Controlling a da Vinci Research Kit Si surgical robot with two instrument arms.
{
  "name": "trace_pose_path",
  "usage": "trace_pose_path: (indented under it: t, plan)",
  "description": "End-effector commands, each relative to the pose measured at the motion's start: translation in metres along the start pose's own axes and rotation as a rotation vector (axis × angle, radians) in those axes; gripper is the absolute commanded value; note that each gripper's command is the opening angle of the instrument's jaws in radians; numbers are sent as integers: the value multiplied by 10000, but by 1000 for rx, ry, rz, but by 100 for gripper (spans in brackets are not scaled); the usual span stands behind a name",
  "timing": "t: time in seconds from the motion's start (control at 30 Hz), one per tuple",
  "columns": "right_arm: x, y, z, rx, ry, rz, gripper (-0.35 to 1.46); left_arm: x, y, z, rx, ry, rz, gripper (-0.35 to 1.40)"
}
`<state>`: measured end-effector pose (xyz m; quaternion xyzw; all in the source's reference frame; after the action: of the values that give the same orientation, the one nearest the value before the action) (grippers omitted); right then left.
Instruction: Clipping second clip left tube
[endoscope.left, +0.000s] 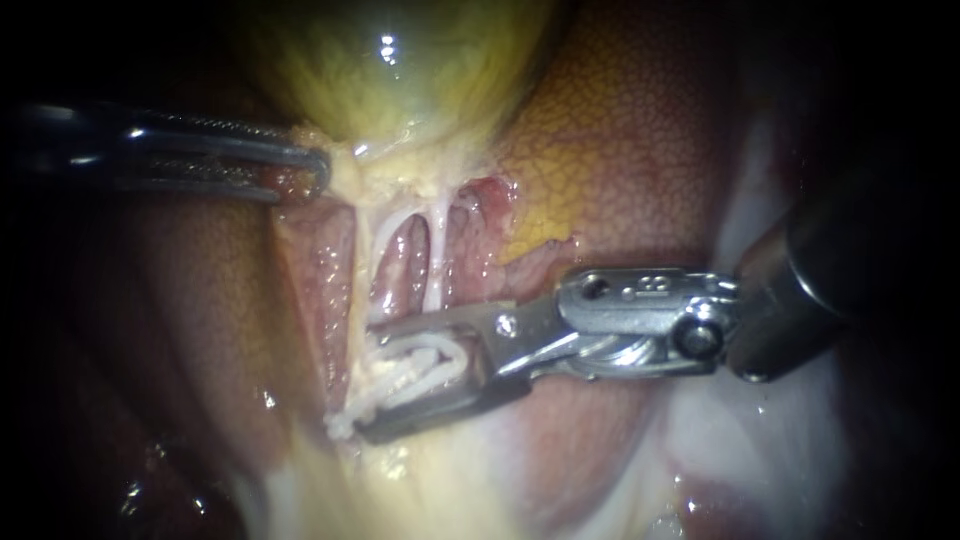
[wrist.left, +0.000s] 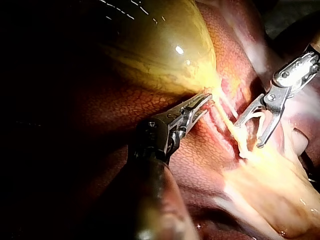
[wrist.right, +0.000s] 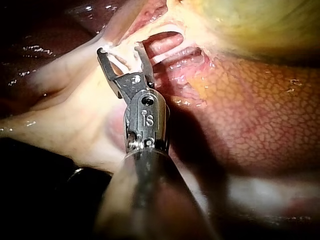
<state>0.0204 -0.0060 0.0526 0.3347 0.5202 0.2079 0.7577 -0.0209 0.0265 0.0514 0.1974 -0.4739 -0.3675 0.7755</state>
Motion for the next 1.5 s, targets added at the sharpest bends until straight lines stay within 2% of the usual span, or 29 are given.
trace_pose_path:
  t: [0.03,0.3,0.57,0.87,1.37,1.5]
  plan:
    - [2,0,-4,-2,1,-3,42,0,0,0,2,0,0,-35]
    - [9,0,-30,3,17,8,42,1,2,0,2,0,1,-35]
    - [5,6,-33,3,22,7,42,1,2,0,2,0,1,-35]
    - [-11,22,-34,-3,20,-1,42,1,2,0,2,0,1,-35]
    - [-47,61,-24,-21,17,-9,44,1,2,0,2,0,1,-35]
    - [-48,67,-20,-12,24,-9,45,1,2,0,2,0,1,-35]
